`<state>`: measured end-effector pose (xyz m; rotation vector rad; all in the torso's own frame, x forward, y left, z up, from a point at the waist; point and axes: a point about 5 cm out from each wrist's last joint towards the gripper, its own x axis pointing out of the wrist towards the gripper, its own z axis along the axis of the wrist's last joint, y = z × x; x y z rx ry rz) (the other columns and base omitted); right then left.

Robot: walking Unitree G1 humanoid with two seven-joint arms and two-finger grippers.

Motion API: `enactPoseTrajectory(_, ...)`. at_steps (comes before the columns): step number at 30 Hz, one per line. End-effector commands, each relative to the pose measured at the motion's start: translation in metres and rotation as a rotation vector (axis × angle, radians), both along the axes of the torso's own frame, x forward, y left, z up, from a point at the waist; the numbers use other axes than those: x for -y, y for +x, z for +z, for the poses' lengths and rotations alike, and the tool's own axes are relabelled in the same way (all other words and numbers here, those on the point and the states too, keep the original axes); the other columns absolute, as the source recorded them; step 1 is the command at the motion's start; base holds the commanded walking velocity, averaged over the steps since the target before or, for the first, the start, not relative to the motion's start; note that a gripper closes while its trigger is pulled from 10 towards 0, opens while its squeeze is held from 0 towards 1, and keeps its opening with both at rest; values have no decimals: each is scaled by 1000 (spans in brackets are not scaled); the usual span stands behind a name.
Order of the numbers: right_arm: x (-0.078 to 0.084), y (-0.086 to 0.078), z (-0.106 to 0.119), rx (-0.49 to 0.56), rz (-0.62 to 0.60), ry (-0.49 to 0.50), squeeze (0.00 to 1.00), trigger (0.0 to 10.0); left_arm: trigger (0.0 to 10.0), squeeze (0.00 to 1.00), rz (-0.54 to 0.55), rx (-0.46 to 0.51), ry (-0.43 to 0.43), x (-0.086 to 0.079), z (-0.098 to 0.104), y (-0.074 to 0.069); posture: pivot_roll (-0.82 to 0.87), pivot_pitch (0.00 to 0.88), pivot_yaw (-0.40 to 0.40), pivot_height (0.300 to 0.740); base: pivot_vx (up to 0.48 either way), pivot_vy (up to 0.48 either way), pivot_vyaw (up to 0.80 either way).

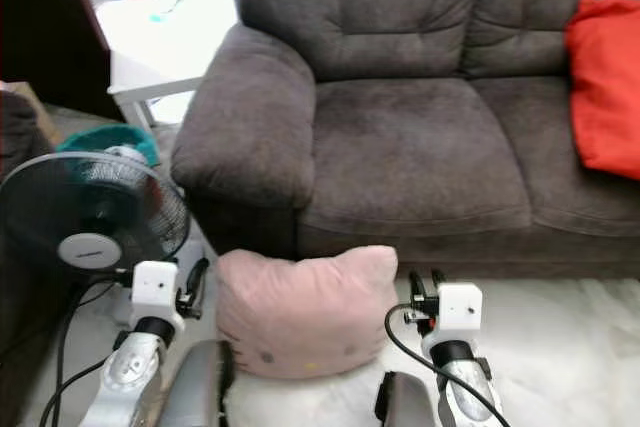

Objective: Move the pillow to the sofa from floor

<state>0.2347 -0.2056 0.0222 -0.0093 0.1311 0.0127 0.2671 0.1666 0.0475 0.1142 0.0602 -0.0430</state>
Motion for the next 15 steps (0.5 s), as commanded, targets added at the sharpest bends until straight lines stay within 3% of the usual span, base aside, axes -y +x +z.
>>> enactPoseTrajectory(1,-1,0,-1,-4,6,-12,0,10000,10000,0,10,-3,6,-5,-1,-1,43,49,-45,521,0,0,494)
enactPoseTrajectory(9,-4,1,-1,-4,21,-18,0,10000,10000,0,8,0,5,-4,-1,-1,41,49,-45,521,0,0,695)
enactPoseTrajectory(15,-3,1,-1,-5,8,0,0,10000,10000,0,11,2,6,-5,-1,-1,41,50,-46,521,0,0,0)
